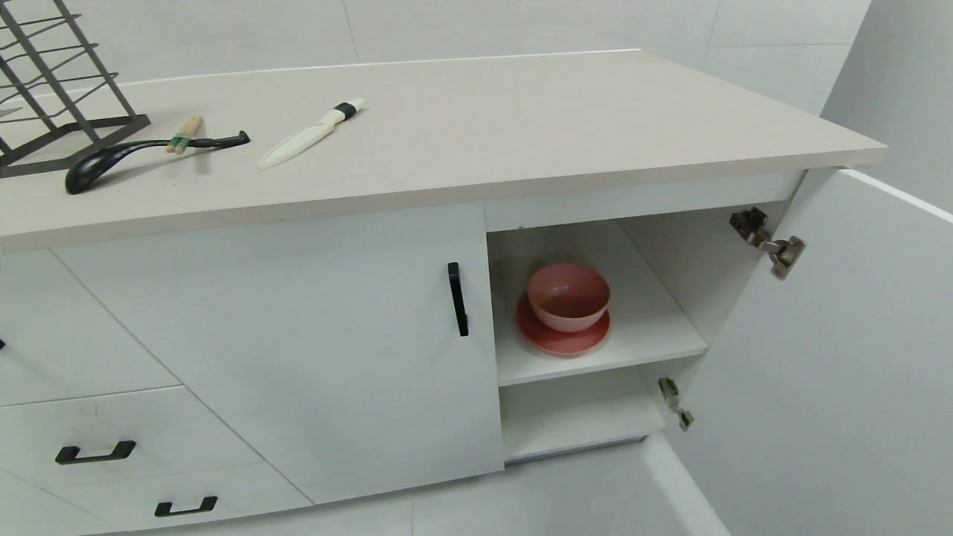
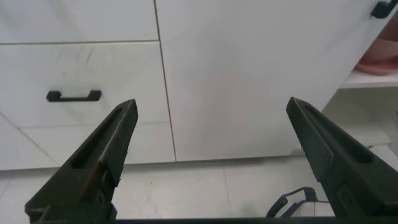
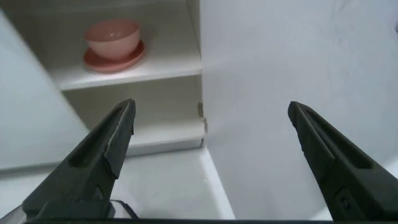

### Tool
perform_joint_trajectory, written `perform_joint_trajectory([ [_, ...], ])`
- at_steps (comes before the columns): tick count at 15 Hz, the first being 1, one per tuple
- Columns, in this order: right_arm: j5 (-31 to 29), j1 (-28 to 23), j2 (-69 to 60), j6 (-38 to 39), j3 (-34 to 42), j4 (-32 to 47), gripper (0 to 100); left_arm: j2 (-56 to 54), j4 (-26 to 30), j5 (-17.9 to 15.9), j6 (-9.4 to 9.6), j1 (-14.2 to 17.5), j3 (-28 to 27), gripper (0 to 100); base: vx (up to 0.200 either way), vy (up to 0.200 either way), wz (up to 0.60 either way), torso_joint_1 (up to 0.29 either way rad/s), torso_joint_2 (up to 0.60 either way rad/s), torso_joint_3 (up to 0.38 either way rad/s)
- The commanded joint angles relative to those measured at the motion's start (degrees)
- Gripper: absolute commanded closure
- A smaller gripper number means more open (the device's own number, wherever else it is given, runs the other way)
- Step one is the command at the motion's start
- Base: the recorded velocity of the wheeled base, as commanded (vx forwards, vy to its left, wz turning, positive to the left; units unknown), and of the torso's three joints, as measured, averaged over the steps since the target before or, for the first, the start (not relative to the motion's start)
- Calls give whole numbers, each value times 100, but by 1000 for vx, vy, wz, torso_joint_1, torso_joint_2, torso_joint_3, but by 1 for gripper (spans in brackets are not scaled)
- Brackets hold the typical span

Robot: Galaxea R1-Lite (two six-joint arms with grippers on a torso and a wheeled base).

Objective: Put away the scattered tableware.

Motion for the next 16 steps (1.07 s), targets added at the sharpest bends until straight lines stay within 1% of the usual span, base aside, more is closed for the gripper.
perform_joint_trajectory([
  [1,173,0,13,-93,27,-1,0,-7,-1,2,-4,2,2,0,-200,0,0,-2,7,2],
  [2,305,0,13,-119,27,-1,0,-7,-1,2,-4,2,2,0,-200,0,0,2,-2,2],
  [6,323,0,13,-119,27,-1,0,-7,-1,2,5,2,2,0,-200,0,0,0,1,5],
  [12,323,0,13,-128,27,-1,0,-7,-1,2,5,2,2,0,-200,-200,0,1,1,4],
  [16,305,0,13,-128,27,-1,0,-7,-1,2,5,2,2,0,0,-200,0,2,1,2],
])
